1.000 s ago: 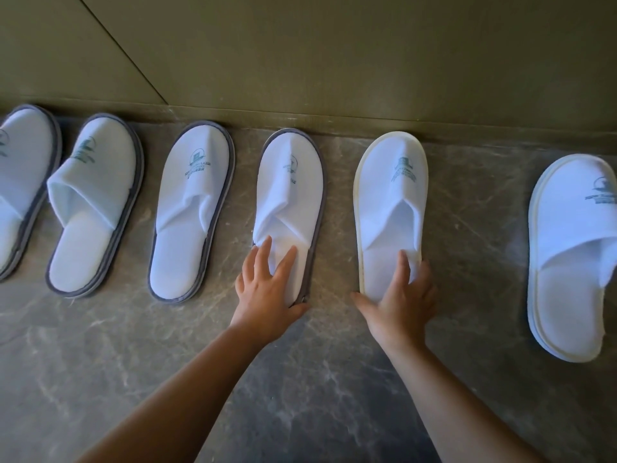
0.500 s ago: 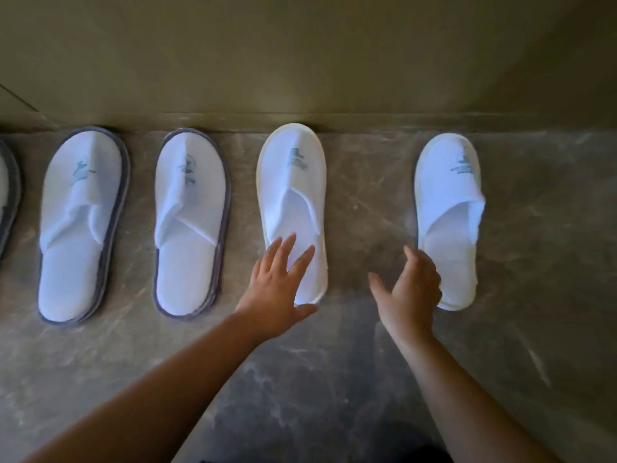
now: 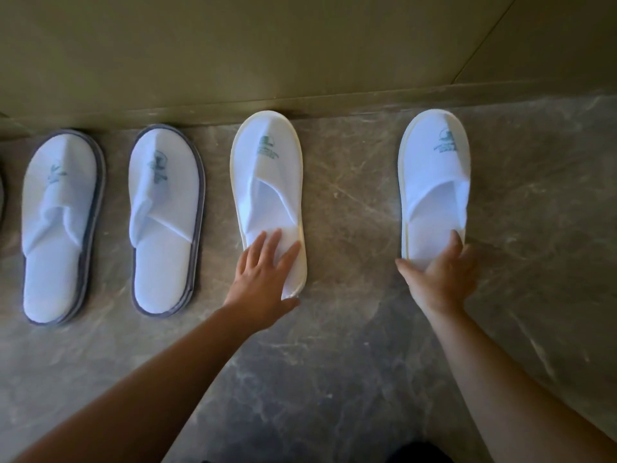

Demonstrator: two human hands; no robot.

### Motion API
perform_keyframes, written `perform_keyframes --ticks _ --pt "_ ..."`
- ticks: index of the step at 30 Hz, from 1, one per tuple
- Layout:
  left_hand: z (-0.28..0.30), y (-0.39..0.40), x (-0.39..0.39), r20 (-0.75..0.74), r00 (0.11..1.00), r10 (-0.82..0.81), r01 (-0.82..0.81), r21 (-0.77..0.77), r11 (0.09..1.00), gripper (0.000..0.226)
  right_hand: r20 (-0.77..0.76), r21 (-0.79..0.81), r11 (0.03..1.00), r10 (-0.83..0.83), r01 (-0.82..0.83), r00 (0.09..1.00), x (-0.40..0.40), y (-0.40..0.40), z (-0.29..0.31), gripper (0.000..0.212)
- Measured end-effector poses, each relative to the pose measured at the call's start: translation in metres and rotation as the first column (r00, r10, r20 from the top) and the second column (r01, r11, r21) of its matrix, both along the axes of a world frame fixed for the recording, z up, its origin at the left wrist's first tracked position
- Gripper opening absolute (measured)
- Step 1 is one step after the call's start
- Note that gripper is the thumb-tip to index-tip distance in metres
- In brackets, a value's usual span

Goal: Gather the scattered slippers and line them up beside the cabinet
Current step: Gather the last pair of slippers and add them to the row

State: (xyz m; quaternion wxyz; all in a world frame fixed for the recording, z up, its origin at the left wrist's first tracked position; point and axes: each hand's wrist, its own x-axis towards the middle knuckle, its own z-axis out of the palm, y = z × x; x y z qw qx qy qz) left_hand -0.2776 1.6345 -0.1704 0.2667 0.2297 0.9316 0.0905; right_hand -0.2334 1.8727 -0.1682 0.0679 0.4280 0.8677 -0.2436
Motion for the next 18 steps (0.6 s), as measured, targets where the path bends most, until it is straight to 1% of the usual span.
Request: perform_keyframes --ticks 2,7,18 --pt "0.001 0.0 0.0 0.004 1.0 0.004 -0.004 -0.01 1.0 0.092 -0.023 -0.021 1.0 0.021 -0.021 1.0 0.002 -0.008 0.0 0.095" --pt "0.003 0.001 -0.001 0.014 1.0 0.003 -0.002 -0.026 1.0 0.091 -0.049 -0.056 0.989 0.136 -0.138 0.99 0.002 -0.041 -0.003 0.095" --pt "0.005 0.002 0.0 0.011 1.0 0.009 -0.009 -0.028 1.0 0.09 -0.046 -0.064 0.984 0.163 -0.166 0.985 -0.015 -0.058 -0.005 0.091"
